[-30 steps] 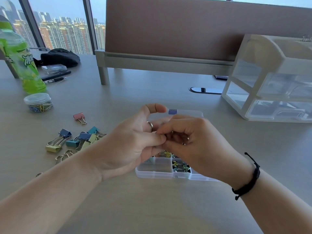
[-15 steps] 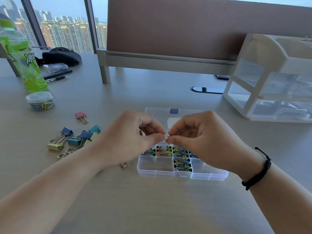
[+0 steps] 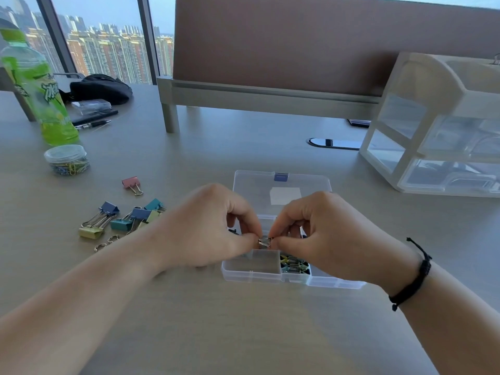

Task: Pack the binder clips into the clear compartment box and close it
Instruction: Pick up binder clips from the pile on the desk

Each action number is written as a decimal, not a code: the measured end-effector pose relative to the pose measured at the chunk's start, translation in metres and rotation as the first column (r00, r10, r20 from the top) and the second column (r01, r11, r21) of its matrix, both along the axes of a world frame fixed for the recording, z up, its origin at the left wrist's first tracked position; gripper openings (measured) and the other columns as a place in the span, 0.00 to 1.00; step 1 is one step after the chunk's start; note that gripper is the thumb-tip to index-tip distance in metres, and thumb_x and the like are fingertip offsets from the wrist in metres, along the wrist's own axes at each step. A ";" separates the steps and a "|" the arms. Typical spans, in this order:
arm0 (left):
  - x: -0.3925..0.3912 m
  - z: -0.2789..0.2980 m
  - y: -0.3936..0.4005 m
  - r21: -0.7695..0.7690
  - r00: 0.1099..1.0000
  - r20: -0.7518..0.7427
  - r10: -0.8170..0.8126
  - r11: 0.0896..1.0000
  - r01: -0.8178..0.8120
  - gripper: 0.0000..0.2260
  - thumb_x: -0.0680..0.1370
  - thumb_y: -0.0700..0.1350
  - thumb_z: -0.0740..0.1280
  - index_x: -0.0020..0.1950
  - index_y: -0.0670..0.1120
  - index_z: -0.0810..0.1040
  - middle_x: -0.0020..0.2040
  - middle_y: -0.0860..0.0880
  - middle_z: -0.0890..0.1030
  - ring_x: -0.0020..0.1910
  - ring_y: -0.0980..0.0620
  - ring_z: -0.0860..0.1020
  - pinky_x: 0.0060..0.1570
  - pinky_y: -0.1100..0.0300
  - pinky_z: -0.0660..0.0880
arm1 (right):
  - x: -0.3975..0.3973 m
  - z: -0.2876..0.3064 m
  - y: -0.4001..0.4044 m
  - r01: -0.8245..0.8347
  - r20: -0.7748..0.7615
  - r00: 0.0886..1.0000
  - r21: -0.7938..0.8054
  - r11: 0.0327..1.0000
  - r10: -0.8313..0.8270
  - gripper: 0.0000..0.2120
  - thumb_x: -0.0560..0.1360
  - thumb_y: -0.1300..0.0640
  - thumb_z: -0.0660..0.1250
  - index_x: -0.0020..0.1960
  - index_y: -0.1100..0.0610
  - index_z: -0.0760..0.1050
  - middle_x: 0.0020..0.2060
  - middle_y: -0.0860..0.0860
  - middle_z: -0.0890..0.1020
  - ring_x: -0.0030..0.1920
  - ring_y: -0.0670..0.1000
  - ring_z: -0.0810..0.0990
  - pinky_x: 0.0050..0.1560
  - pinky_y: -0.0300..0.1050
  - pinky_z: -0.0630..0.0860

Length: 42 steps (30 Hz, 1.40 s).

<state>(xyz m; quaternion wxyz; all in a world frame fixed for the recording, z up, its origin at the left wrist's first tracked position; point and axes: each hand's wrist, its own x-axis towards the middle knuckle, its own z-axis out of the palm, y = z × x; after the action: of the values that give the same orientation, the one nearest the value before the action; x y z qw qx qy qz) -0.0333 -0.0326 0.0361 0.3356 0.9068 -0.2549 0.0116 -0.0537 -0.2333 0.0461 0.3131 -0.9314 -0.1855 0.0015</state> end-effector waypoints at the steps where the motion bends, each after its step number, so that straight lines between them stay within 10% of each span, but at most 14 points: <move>1: 0.001 -0.001 0.000 0.012 1.000 -0.004 -0.009 1.000 0.009 0.03 0.71 0.48 0.74 0.41 0.57 0.86 0.39 0.58 0.82 0.42 0.53 0.79 0.43 0.59 0.75 | 0.000 0.000 0.000 -0.007 0.004 1.000 -0.005 1.000 0.007 0.04 0.72 0.58 0.74 0.40 0.50 0.84 0.24 0.36 0.76 0.29 0.37 0.76 0.30 0.25 0.67; 21: 0.002 -0.004 0.010 0.251 0.963 0.218 -0.158 0.963 0.101 0.08 0.69 0.58 0.67 0.44 0.63 0.84 0.44 0.66 0.76 0.46 0.65 0.74 0.43 0.63 0.73 | 0.000 -0.003 -0.004 -0.130 0.087 0.983 -0.277 0.952 0.160 0.06 0.74 0.47 0.69 0.49 0.42 0.84 0.43 0.36 0.76 0.46 0.40 0.76 0.44 0.35 0.72; 30: 0.008 -0.014 0.008 0.270 0.973 0.203 -0.111 0.961 0.054 0.16 0.71 0.63 0.69 0.57 0.62 0.78 0.54 0.67 0.75 0.54 0.65 0.73 0.54 0.62 0.73 | 0.009 0.003 -0.017 0.069 0.227 0.973 -0.144 0.987 -0.035 0.09 0.74 0.56 0.68 0.49 0.44 0.80 0.35 0.38 0.77 0.39 0.35 0.74 0.39 0.30 0.71; 38: 0.011 -0.012 0.010 0.221 0.990 0.104 -0.098 0.973 0.073 0.16 0.70 0.64 0.72 0.56 0.61 0.80 0.49 0.64 0.78 0.51 0.64 0.76 0.52 0.61 0.74 | 0.017 -0.007 -0.020 0.149 0.254 0.960 -0.118 0.982 -0.116 0.11 0.76 0.60 0.63 0.49 0.45 0.77 0.39 0.38 0.78 0.36 0.33 0.74 0.33 0.33 0.66; 42: 0.017 0.021 0.037 -0.129 0.990 0.127 0.056 0.991 -0.040 0.06 0.75 0.51 0.73 0.52 0.54 0.84 0.45 0.56 0.85 0.44 0.57 0.81 0.43 0.63 0.76 | 0.014 -0.008 -0.015 0.119 0.246 0.966 -0.131 0.984 -0.084 0.11 0.77 0.61 0.64 0.49 0.45 0.77 0.40 0.40 0.79 0.36 0.30 0.73 0.33 0.31 0.70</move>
<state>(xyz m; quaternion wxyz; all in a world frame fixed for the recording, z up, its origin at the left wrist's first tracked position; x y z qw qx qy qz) -0.0159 0.0041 0.0566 0.3745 0.8870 -0.2530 0.0948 -0.0399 -0.2479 0.0384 0.2197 -0.9533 -0.1733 -0.1134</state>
